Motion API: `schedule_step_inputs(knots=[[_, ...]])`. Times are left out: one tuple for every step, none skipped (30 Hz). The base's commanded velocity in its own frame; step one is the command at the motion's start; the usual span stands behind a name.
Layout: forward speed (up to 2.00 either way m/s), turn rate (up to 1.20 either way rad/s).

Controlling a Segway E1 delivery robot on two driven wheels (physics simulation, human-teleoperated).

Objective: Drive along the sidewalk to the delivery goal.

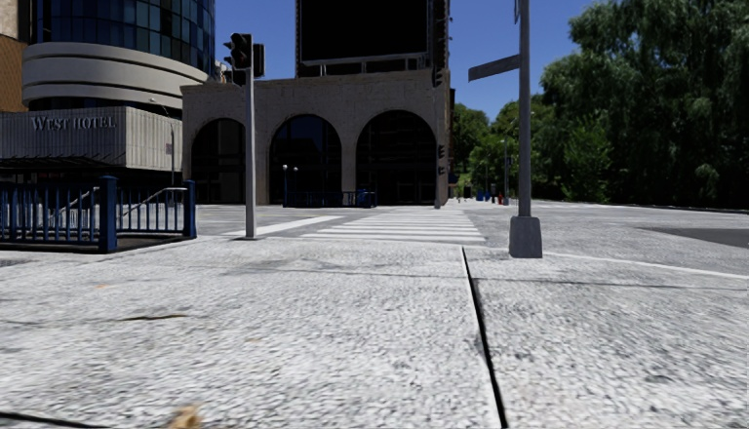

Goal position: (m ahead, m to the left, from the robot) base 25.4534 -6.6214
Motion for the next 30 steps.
schedule_step_inputs(knots=[[2.0, 0.0], [2.0, 0.0], [2.0, 0.0], [2.0, 0.0], [2.0, 0.0], [2.0, 0.0], [2.0, 0.0], [2.0, 0.0], [2.0, 0.0], [2.0, 0.0], [2.0, 0.0], [2.0, 0.0], [2.0, 0.0], [2.0, 0.0], [2.0, 0.0], [2.0, 0.0], [2.0, 0.0], [2.0, 0.0], [2.0, 0.0], [2.0, 0.0], [2.0, 0.0], [2.0, 0.0], [2.0, 0.0], [2.0, 0.0], [2.0, 0.0], [2.0, 0.0], [2.0, 0.0], [2.0, 0.0], [2.0, 0.0], [2.0, 0.0]])
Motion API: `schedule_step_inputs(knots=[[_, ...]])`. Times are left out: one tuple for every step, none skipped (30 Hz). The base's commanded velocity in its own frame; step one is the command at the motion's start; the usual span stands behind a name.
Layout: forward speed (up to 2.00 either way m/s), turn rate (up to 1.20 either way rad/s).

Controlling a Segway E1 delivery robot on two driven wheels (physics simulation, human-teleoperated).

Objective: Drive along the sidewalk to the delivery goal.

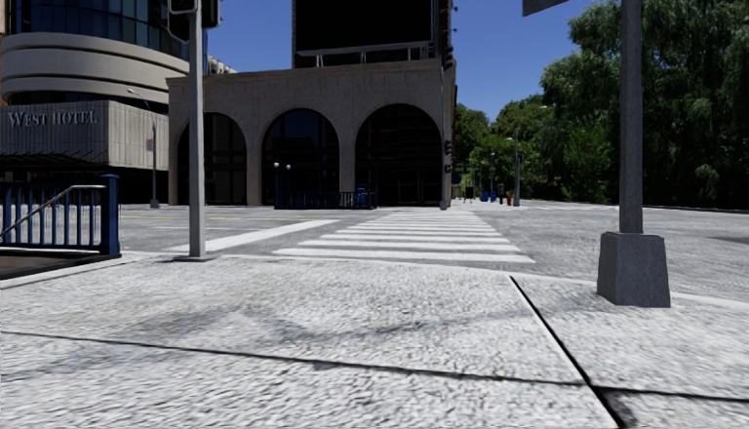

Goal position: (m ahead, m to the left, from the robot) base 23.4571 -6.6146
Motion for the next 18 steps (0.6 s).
schedule_step_inputs(knots=[[2.0, 0.0], [2.0, 0.0], [2.0, 0.0], [2.0, 0.0], [2.0, 0.0], [2.0, 0.0], [2.0, 0.0], [2.0, 0.0], [2.0, 0.0], [2.0, 0.0], [2.0, 0.0], [2.0, 0.0], [2.0, 0.0], [2.0, 0.0], [2.0, 0.0], [2.0, 0.0], [2.0, 0.0], [2.0, 0.0]])
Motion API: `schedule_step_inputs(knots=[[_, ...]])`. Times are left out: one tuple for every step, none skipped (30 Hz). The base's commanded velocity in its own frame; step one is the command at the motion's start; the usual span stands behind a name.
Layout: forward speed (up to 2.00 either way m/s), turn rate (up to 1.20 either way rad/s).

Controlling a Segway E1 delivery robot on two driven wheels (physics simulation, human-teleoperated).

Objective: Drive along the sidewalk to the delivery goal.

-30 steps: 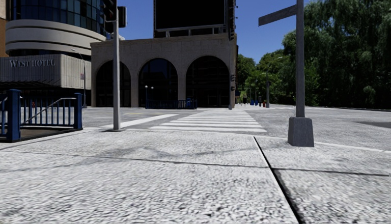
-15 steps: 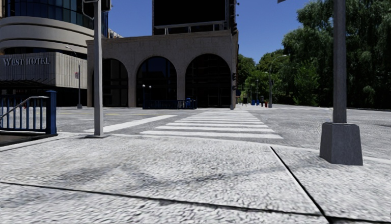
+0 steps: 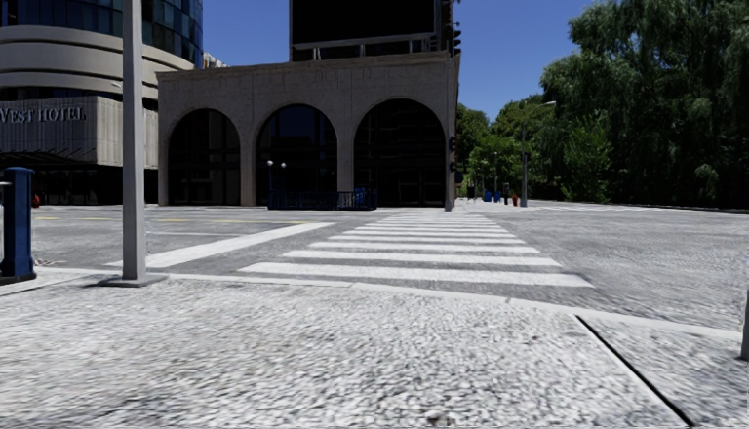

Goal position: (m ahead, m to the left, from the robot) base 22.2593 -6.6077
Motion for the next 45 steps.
schedule_step_inputs(knots=[[2.0, 0.0], [2.0, 0.0], [2.0, 0.0], [2.0, 0.0], [2.0, 0.0], [2.0, 0.0], [2.0, 0.0], [2.0, 0.0], [2.0, 0.0], [2.0, 0.0], [2.0, 0.0], [2.0, 0.0], [2.0, 0.0], [2.0, 0.0], [2.0, 0.0], [2.0, 0.0], [2.0, 0.0], [2.0, 0.0], [2.0, 0.0], [2.0, 0.0], [2.0, 0.0], [2.0, 0.0], [2.0, 0.0], [2.0, 0.0], [2.0, -0.04], [2.0, -0.18], [2.0, -0.18], [2.0, -0.22], [2.0, -0.23], [2.0, -0.24], [2.0, -0.24], [2.0, -0.24], [2.0, -0.24], [2.0, -0.24], [2.0, -0.24], [2.0, -0.24], [2.0, -0.24], [2.0, -0.24], [2.0, -0.24], [2.0, -0.24], [2.0, -0.24], [2.0, -0.24], [1.96, -0.24], [1.89, -0.24], [1.89, -0.24]])
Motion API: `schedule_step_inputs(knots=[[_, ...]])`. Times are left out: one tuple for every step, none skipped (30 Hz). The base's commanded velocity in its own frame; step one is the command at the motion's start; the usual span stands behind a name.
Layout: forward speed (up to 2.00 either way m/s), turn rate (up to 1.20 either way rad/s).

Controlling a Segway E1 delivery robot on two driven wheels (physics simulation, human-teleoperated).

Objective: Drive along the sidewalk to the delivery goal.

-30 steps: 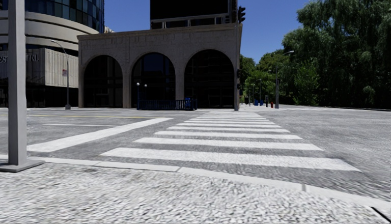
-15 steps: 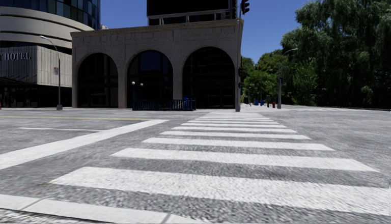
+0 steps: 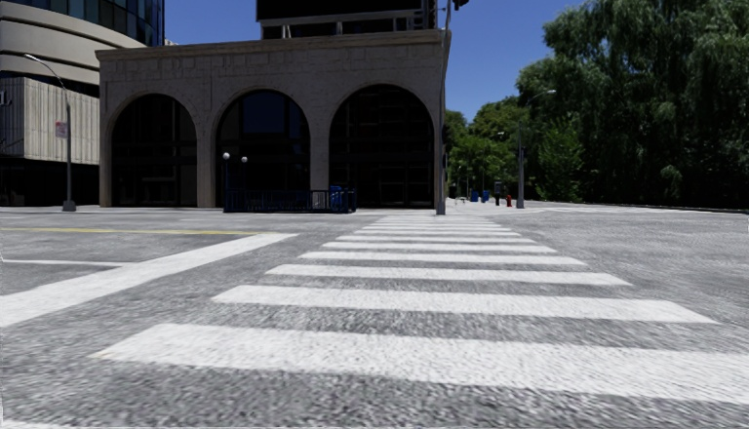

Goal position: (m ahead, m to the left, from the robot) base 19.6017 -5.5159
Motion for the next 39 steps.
schedule_step_inputs(knots=[[1.8, -0.24], [1.77, -0.24], [1.75, -0.23], [1.75, -0.23], [1.73, -0.22], [1.71, -0.22], [1.7, -0.22], [1.7, -0.19], [1.7, -0.19], [1.69, -0.13], [1.69, -0.05], [1.69, -0.02], [1.69, -0.02], [1.69, -0.02], [1.69, -0.02], [1.69, -0.02], [1.69, -0.02], [1.69, -0.02], [1.69, -0.02], [1.69, -0.02], [1.69, -0.02], [1.69, -0.02], [1.69, -0.02], [1.69, -0.02], [1.69, -0.02], [1.69, -0.03], [1.69, -0.03], [1.69, -0.03], [1.69, -0.04], [1.69, -0.09], [1.69, -0.1], [1.69, -0.12], [1.69, -0.12], [1.69, -0.13], [1.69, -0.15], [1.69, -0.17], [1.69, -0.17], [1.69, -0.18], [1.69, -0.18]])
